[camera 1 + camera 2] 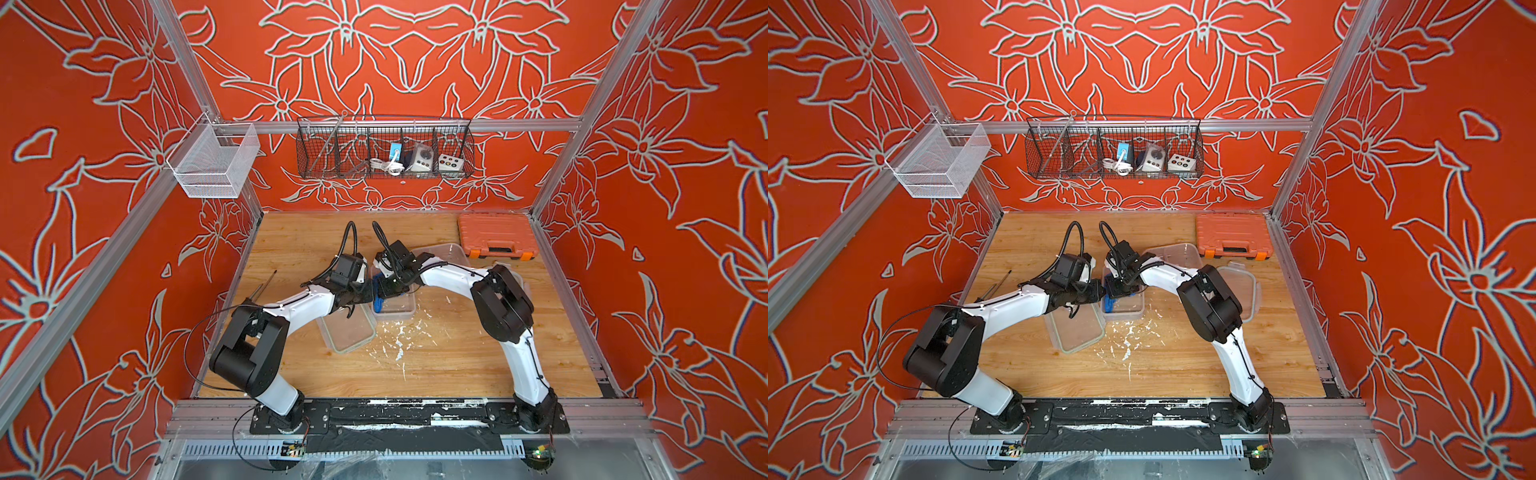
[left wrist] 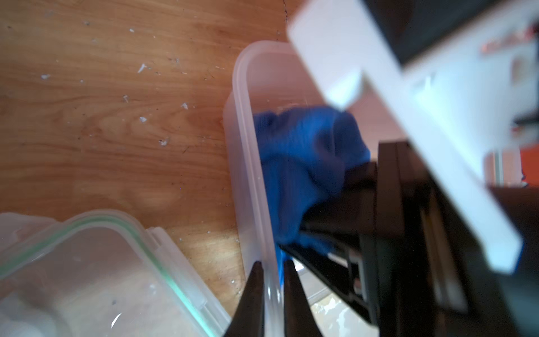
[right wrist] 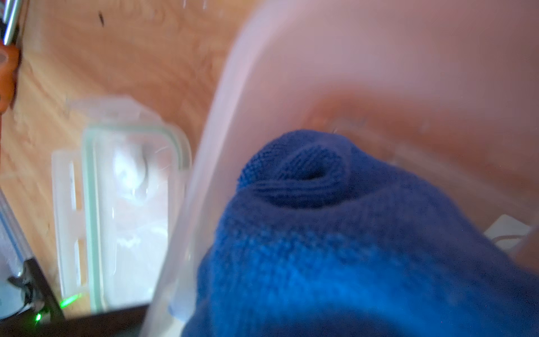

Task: Wipe the insides of the lunch boxes
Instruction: Wipe the dirt inside the lunch box.

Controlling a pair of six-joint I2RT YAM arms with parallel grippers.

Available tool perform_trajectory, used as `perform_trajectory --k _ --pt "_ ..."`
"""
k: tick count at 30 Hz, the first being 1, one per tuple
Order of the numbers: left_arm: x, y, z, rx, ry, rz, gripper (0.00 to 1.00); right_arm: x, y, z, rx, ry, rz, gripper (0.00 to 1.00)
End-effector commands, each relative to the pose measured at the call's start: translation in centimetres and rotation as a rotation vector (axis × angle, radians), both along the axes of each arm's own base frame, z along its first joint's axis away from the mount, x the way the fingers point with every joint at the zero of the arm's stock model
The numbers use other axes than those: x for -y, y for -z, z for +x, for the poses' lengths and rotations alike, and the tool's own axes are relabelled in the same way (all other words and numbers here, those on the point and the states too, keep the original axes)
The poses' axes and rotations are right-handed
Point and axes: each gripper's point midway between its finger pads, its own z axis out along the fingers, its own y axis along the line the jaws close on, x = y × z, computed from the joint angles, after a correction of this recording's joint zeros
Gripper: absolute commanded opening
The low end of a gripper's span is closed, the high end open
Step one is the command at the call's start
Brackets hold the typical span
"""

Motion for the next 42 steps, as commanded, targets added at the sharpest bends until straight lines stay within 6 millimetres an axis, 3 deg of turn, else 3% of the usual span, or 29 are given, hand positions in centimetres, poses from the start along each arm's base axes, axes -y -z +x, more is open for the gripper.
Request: perform_trajectory --k 1,5,9,14,20,24,33,38,42 --pt "0.4 -0.5 1.3 0.037 -0.007 -0.002 0.11 -0.1 -0.9 -6.1 -0.114 -0.127 0.030 0.00" --pt "-0.4 -0.2 1.8 0.039 -0.050 0.016 0.10 3.2 -0.6 -9.1 -0.165 -0.192 -0.064 0.00" --pt "-0.6 -0.4 2.2 0.046 -0.054 0.021 0.09 6.6 0.1 -9.6 -0.153 -0.239 -0.253 0.00" --pt "-0.9 -0.7 2.1 0.065 -0.054 0.042 0.09 12.5 0.7 -7.0 -0.043 -0.260 -0.619 0.00" --pt "-0.5 -0.6 2.0 0.059 -0.032 0.024 0.09 15.3 0.0 -3.0 0.078 -0.157 -0.772 0.00" --pt "0.3 -0.6 1.8 0.059 -0.002 0.002 0.09 14.7 0.0 0.3 0.151 -0.055 -0.771 0.00" --pt "1.3 0.4 1.2 0.033 0.043 -0.007 0.08 10.5 2.4 6.7 0.225 0.124 -0.726 0.00" --pt "1.7 0.6 0.9 0.026 0.056 -0.012 0.08 7.2 2.1 9.3 0.275 0.251 -0.542 0.00" --pt "1.7 0.7 0.8 0.026 0.054 -0.011 0.08 3.7 2.0 9.7 0.242 0.269 -0.355 0.00"
